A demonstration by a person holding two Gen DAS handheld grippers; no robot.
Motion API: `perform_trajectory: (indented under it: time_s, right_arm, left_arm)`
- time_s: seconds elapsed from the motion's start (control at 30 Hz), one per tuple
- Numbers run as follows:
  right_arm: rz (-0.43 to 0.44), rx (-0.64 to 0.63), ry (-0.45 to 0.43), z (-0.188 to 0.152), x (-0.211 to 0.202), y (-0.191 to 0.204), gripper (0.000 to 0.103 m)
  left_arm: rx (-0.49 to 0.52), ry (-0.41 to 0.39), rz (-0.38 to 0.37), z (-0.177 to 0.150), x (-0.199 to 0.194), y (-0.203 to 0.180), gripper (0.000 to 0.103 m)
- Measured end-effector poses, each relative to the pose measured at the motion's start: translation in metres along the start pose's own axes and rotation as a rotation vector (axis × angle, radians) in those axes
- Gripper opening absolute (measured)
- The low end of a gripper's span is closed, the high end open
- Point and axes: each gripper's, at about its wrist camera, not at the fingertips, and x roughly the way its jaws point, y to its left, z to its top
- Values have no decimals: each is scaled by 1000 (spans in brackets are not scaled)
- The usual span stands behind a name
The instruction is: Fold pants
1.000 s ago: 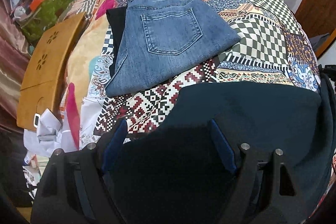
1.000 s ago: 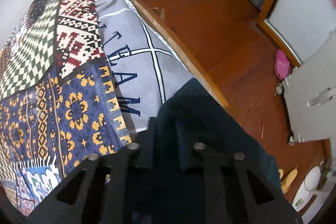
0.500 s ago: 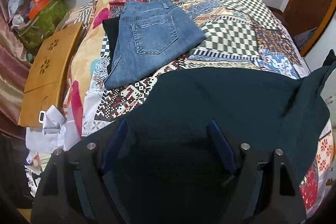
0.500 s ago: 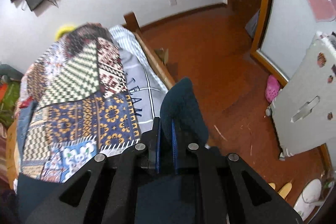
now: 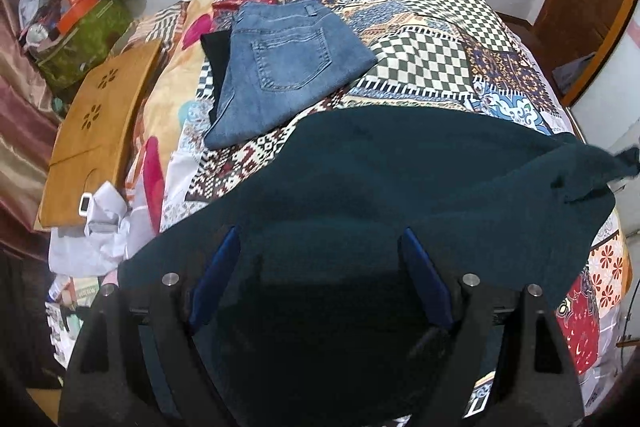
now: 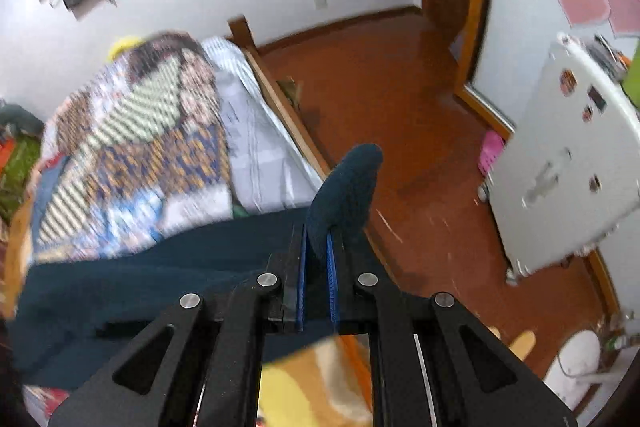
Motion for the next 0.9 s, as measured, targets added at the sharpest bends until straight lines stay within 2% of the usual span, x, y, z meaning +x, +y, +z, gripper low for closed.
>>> perform_trajectory:
  time_s: [0.2, 0.27, 0.3, 0.4, 0.5, 0.53, 0.57, 0.7, 0.9]
  right_arm:
    - [-14, 22, 60, -29, 6, -10, 14]
    - [-22, 38, 97, -29, 4, -12, 28]
    - [-19, 46, 115, -27, 1, -10, 31]
    - [-7, -1, 81, -29, -18, 2, 34]
    - [22, -77, 24, -21, -40, 33, 36]
    - [36, -101, 2, -19, -47, 46, 40]
    - [59, -138, -30, -14, -56, 65, 43]
    - [148, -259, -103, -4, -74, 133, 47]
    - [293, -413, -136, -2, -77, 238, 50]
  left_arm:
    - [-51, 6, 3, -9, 0, 17, 83]
    - [-66, 3, 3, -11, -2, 24, 83]
    - [-71, -1, 5, -13, -3, 27, 83]
    - [-81, -29, 21, -17, -11, 38, 83]
    - [-100, -62, 35, -18, -22, 54, 83]
    - [-112, -74, 36, -18, -26, 62, 83]
    - [-126, -84, 39, -17, -29, 70, 83]
    - [-192, -115, 64, -16, -38, 109, 84]
    - [-277, -103, 99, -21, -33, 177, 84]
